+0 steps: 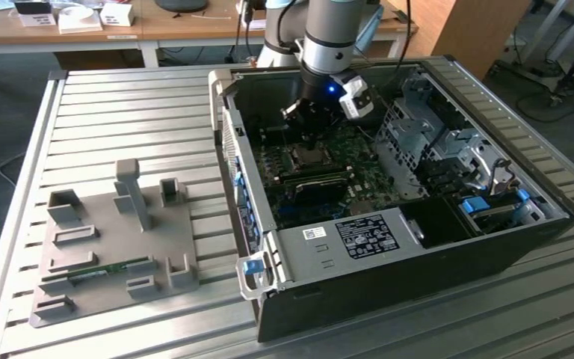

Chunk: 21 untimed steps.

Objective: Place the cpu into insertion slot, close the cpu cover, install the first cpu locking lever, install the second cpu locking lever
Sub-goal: 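Close the cpu cover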

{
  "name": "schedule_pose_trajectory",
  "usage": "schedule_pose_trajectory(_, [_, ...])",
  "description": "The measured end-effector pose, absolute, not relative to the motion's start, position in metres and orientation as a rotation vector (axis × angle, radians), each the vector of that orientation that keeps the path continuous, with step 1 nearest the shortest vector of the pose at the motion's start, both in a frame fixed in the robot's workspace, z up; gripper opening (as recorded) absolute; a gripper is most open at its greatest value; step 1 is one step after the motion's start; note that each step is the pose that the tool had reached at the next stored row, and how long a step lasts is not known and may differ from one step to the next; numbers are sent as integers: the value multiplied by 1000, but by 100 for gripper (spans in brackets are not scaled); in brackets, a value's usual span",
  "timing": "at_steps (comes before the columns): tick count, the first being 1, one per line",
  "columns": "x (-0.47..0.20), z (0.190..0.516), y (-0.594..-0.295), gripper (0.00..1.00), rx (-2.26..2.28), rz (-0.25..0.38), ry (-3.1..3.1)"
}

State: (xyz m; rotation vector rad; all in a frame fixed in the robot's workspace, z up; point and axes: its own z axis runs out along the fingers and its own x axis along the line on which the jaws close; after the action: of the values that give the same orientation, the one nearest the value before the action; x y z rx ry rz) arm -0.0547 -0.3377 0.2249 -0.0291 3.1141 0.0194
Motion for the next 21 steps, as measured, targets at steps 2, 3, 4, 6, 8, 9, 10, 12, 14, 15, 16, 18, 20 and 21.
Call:
schedule_pose_trajectory(2, [-56, 225, -338, 11, -29, 19, 3114])
schedule_pose_trajectory(3, [-57, 225, -338, 11, -29, 19, 3114])
schedule_pose_trajectory(4, [-58, 224, -338, 11, -29, 19, 3114])
schedule_pose_trajectory(6, [-60, 224, -339, 11, -29, 19, 3114])
schedule_pose_trajectory(8, [-62, 223, -339, 11, -29, 19, 3114])
schedule_pose_trajectory(9, [-62, 222, -340, 11, -29, 19, 3114])
schedule_pose_trajectory(10, [-64, 222, -340, 11, -29, 18, 3114])
schedule_pose_trajectory(12, [-66, 221, -340, 11, -29, 19, 3114])
schedule_pose_trajectory(14, [-68, 220, -340, 11, -29, 19, 3114])
schedule_pose_trajectory(15, [-69, 219, -340, 11, -29, 19, 3114])
schedule_pose_trajectory(16, [-70, 219, -340, 11, -29, 19, 3114])
schedule_pose_trajectory(18, [-71, 219, -340, 11, -29, 19, 3114])
schedule_pose_trajectory(20, [-71, 219, -340, 11, -29, 18, 3114])
schedule_pose_trajectory(21, [-71, 218, -340, 11, -29, 19, 3114])
